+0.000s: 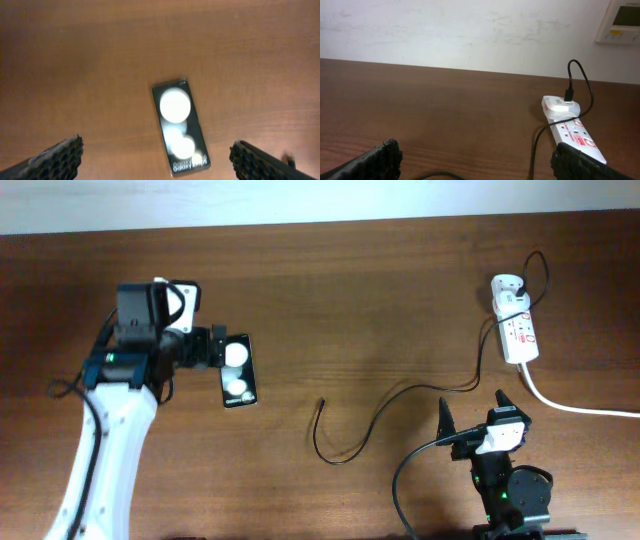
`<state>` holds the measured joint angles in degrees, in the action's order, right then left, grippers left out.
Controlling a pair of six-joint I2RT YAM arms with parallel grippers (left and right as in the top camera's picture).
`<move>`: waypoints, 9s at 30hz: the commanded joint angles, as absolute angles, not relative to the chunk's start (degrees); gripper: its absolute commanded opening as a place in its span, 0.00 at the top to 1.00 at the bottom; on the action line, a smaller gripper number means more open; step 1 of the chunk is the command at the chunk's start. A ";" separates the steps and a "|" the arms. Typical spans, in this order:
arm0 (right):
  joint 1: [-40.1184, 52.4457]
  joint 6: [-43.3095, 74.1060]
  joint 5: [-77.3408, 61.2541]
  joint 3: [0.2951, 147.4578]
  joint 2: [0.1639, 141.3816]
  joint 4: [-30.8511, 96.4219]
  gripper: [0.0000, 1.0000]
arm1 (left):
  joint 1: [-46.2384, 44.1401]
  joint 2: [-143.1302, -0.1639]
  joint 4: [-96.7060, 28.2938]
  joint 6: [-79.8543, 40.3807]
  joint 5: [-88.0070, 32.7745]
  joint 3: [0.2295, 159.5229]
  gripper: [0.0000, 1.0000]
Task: Plug charger to phone and switch on socket
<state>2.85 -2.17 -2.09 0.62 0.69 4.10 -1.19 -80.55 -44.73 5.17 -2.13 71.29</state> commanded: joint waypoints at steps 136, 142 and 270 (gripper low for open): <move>3.38 -2.35 -2.79 0.32 0.32 4.34 0.01 | -9.34 -126.32 -54.92 -16.49 -2.74 84.47 0.30; 3.38 -2.37 -2.79 0.32 0.32 4.34 0.01 | -9.32 -126.32 -54.92 -16.49 -2.74 84.47 0.54; 7.11 11.46 -35.75 66.46 71.88 29.39 0.01 | -3.64 -126.30 -54.48 -60.86 -72.90 101.95 1.00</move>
